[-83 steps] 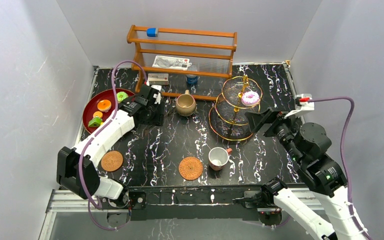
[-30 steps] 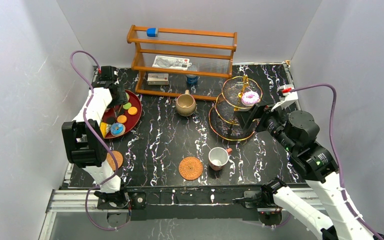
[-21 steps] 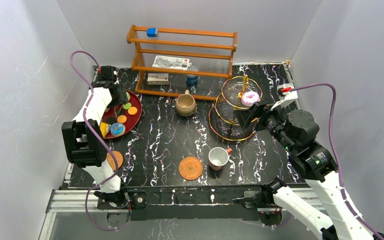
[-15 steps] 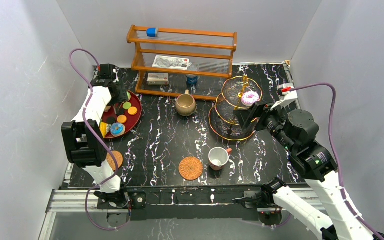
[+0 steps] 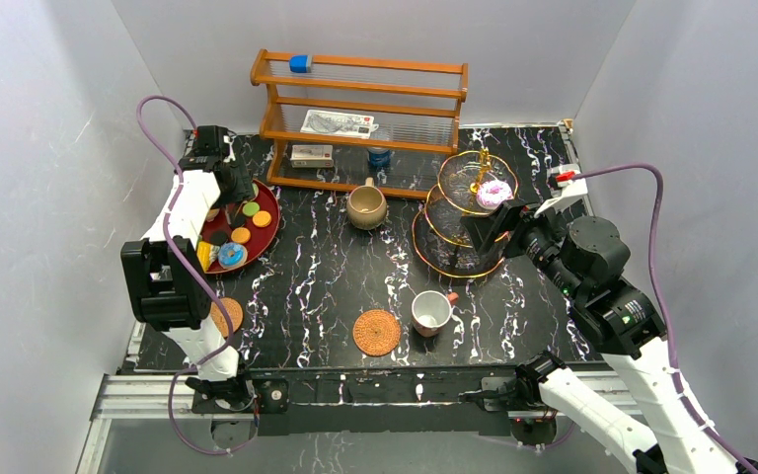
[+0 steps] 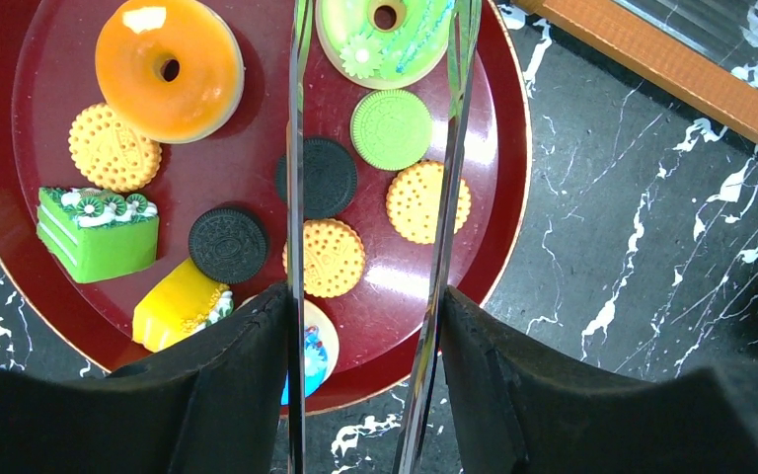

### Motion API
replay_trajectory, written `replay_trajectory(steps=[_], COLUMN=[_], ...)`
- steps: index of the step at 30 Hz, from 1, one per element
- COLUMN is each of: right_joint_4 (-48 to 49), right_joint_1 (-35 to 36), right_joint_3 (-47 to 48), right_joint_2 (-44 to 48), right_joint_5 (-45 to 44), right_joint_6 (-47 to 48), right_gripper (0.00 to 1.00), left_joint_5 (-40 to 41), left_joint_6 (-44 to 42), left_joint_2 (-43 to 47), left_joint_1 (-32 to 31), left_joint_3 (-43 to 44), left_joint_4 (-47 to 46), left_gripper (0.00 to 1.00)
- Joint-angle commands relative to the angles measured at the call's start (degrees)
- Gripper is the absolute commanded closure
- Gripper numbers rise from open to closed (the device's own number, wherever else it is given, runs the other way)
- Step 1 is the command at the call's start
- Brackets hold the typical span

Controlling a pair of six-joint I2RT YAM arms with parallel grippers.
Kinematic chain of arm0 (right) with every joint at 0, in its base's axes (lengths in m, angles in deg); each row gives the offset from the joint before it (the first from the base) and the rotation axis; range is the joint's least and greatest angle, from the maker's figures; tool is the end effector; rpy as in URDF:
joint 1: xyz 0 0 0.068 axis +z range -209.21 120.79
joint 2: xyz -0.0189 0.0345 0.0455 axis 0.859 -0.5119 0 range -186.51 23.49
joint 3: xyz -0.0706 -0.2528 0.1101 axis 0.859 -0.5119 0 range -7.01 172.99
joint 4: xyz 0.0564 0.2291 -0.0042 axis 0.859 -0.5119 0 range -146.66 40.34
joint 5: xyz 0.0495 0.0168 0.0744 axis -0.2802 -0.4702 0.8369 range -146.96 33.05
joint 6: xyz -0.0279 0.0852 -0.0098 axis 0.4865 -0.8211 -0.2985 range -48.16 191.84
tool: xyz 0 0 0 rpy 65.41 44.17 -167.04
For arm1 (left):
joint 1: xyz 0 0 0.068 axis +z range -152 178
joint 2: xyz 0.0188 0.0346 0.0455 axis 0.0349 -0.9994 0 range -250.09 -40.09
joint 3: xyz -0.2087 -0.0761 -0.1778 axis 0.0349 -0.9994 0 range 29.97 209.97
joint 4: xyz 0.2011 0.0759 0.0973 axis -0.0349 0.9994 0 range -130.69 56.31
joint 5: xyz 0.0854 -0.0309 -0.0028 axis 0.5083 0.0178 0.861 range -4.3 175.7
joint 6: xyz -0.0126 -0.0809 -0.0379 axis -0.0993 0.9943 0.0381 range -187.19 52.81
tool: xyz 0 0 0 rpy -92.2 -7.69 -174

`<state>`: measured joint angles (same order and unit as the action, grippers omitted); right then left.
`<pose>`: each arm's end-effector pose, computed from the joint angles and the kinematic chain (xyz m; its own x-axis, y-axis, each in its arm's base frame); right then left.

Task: Serve the afternoon tea
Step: Pick up the desert from the tray.

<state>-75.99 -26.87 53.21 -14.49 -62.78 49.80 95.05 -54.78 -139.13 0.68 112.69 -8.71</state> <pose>0.1182 0.0652 0.4104 -0.2234 0.3005 -0.9273 -0.3914 0.8436 0.3676 0.3901 0.0315 0.2680 -0.6953 -0.2450 -0.6757 -0.3108 0.9502 -0.0246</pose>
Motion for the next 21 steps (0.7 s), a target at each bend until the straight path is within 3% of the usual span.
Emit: replay_trajectory(steps=[1, 21], right_joint_4=[4.3, 4.5], right_joint_1=[0.2, 0.3], right_joint_3=[1.2, 1.4], right_joint_2=[0.4, 0.2], right_joint_5=[-0.4, -1.0], right_joint_6=[1.0, 1.2], right_gripper=[0.01, 0.01], left_joint_5=[-0.9, -0.6], left_joint_6=[-0.3, -0.5], left_joint_2=[-0.1, -3.3], left_joint_1=[0.1, 0.3], left_joint_3=[0.8, 0.8], left_joint_4=[0.8, -0.3], left_gripper=[0.48, 0.47])
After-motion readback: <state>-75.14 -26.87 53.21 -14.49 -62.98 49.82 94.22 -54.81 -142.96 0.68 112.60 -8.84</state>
